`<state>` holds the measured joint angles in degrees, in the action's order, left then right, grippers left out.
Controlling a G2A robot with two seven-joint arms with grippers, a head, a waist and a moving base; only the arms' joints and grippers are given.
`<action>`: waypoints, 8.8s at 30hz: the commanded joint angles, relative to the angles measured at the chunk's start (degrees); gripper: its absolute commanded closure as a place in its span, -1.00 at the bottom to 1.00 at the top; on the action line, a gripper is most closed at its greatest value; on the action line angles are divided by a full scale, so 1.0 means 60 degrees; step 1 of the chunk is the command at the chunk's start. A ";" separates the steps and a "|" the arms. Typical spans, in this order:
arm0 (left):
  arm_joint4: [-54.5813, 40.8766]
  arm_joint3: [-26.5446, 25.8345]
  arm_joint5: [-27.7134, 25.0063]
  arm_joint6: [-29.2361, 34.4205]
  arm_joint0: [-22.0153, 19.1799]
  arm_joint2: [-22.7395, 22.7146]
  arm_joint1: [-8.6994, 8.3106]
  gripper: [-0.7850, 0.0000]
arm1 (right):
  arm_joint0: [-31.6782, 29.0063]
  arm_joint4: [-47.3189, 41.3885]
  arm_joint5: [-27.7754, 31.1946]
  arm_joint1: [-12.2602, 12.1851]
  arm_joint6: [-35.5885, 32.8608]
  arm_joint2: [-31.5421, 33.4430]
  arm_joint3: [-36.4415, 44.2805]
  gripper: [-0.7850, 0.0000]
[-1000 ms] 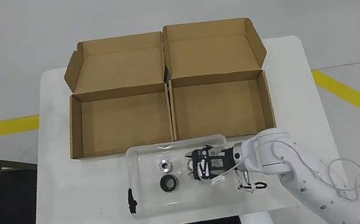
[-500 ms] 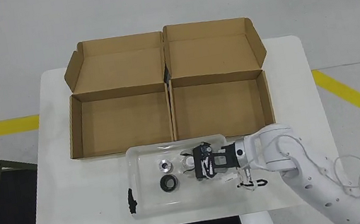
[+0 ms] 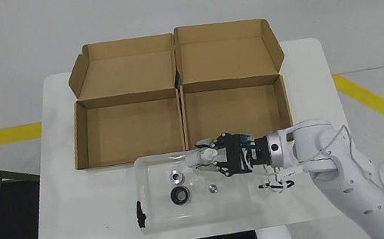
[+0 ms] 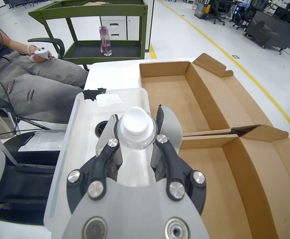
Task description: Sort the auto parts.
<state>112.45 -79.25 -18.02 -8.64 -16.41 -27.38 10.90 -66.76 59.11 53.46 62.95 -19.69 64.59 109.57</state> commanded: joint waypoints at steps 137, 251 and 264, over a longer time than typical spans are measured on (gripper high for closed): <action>0.0000 0.0000 0.0000 0.0000 0.0000 0.0000 0.0000 -1.00 | 0.1402 -0.0873 -0.0331 -0.0111 -0.3020 -0.0718 0.0332 -1.00; 0.0000 0.0000 0.0000 0.0000 0.0000 0.0000 0.0000 -1.00 | 0.1686 0.1271 -0.1001 -0.0583 -0.2883 -0.1796 0.1257 1.00; 0.0000 0.0000 0.0000 0.0000 0.0000 0.0000 0.0000 -1.00 | 0.1425 0.0940 -0.1166 -0.0780 -0.2280 -0.0455 0.1251 1.00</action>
<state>112.45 -79.25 -18.02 -8.64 -16.41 -27.38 10.90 -58.14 64.93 46.52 58.33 -33.55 61.38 117.27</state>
